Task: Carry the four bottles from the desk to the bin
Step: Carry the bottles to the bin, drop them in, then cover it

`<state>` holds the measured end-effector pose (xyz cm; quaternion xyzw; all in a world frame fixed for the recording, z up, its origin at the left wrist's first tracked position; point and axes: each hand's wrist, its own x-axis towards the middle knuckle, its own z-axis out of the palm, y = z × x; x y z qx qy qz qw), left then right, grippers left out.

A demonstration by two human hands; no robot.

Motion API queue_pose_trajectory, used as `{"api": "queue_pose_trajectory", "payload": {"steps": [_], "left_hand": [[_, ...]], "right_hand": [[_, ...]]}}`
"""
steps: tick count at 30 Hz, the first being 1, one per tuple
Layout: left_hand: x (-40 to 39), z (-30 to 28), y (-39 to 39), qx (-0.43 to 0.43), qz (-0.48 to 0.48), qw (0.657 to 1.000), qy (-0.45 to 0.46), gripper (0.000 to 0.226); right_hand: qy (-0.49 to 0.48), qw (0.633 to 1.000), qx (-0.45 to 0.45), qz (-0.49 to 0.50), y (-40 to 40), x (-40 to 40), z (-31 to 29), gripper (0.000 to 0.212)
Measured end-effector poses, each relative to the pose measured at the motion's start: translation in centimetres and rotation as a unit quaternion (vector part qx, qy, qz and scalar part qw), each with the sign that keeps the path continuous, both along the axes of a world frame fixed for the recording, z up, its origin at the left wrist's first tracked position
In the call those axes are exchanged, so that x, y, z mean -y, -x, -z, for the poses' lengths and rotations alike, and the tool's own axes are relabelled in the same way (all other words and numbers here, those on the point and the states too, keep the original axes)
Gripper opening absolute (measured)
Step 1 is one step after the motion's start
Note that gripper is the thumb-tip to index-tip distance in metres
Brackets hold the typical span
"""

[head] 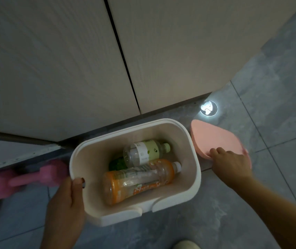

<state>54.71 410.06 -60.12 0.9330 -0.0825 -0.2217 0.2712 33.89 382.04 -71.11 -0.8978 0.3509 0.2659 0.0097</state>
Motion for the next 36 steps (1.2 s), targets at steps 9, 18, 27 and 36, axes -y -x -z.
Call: {"api": "queue_pose_trajectory", "payload": {"steps": [9,18,27,36], "left_hand": [[0.5,-1.7,-1.1,-0.07,0.001,0.997,-0.037,0.027],[1.4,-3.0,-1.7,-0.125,-0.002,0.99,-0.071,0.027],[1.2,-3.6,-1.0,-0.114,-0.006,0.99,-0.081,0.031],[1.1,-4.0,-1.1,-0.167,-0.041,0.984,-0.043,0.024]], "right_hand": [[-0.11,0.947,0.207,0.221,0.7,-2.0,-10.3,0.033],[-0.193,0.82,0.339,0.418,2.6,-4.9,-19.9,0.016],[-0.259,0.718,0.455,0.458,4.2,-5.5,-24.8,0.018],[-0.377,0.548,0.531,0.525,1.0,-8.4,-24.4,0.009]]}}
